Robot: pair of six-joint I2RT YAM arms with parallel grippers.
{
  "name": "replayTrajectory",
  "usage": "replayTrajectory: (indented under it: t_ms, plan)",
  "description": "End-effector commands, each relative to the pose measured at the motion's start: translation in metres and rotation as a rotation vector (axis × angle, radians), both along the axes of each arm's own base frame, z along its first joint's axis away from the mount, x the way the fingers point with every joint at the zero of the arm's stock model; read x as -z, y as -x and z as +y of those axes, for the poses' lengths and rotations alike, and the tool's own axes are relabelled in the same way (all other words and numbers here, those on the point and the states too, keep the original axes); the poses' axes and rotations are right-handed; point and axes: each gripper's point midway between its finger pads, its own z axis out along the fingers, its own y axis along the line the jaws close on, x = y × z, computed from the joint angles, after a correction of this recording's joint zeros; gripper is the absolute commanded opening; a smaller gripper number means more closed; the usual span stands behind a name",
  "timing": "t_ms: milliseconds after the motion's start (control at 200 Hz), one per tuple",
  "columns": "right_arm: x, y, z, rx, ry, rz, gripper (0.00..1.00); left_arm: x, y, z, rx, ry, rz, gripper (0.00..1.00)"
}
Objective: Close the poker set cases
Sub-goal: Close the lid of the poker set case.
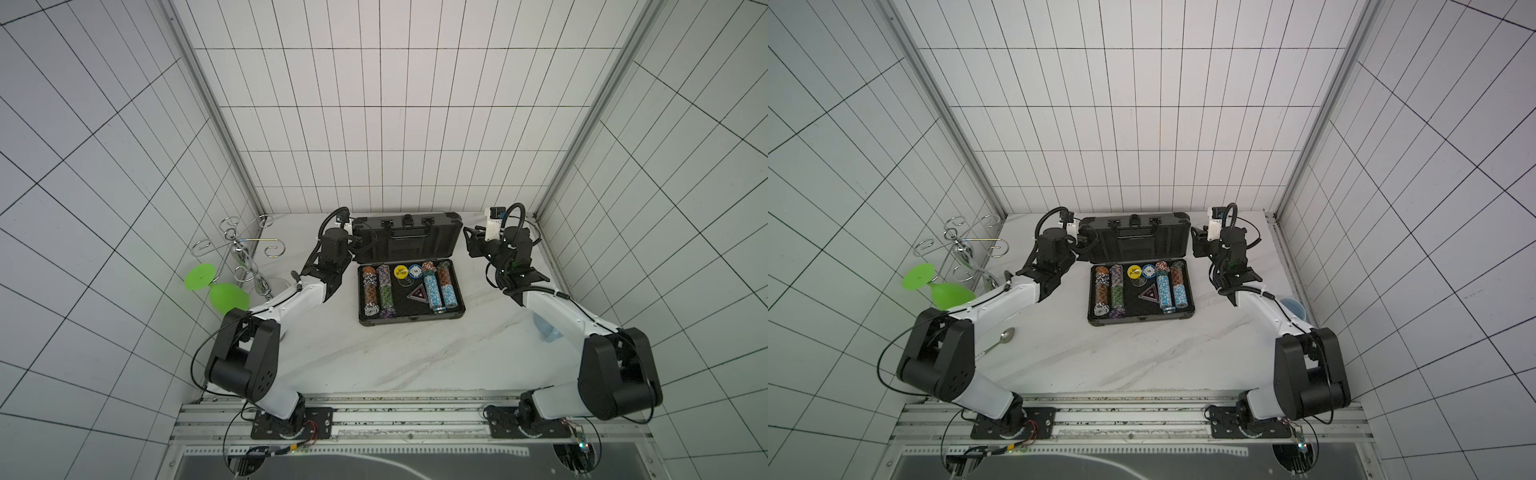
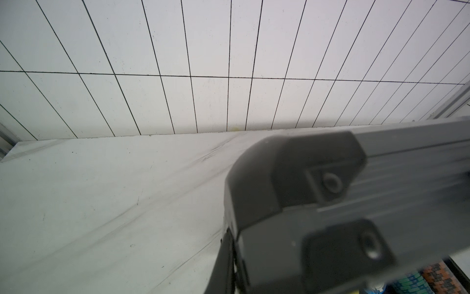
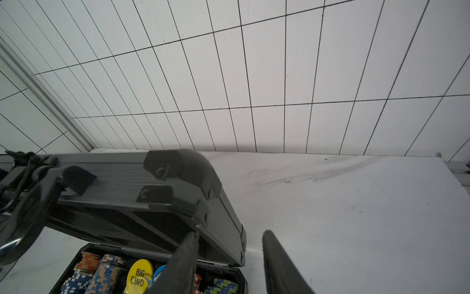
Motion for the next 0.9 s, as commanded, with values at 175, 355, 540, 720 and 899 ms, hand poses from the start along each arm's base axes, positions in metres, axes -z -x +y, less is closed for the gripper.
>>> replayTrajectory:
  t_ms: [175, 355, 540, 720, 899]
  plan:
    - [0.042, 0.017, 0.002, -0.054, 0.061, 0.085, 0.47, 0.035, 0.034, -0.023, 0.095, 0.060, 0.149, 0.00]
    - [0.050, 0.020, 0.010, -0.097, 0.047, 0.017, 0.47, 0.038, 0.038, -0.025, 0.098, 0.059, 0.155, 0.00]
    - [0.052, 0.018, 0.016, -0.127, 0.046, 0.008, 0.46, 0.045, 0.046, -0.025, 0.091, 0.047, 0.167, 0.00]
    - [0.047, 0.013, 0.020, -0.140, 0.046, -0.011, 0.46, 0.055, 0.058, -0.028, 0.095, 0.041, 0.188, 0.00]
    - [0.068, 0.030, 0.016, -0.101, 0.019, 0.060, 0.46, 0.069, 0.073, -0.030, 0.098, 0.034, 0.209, 0.00]
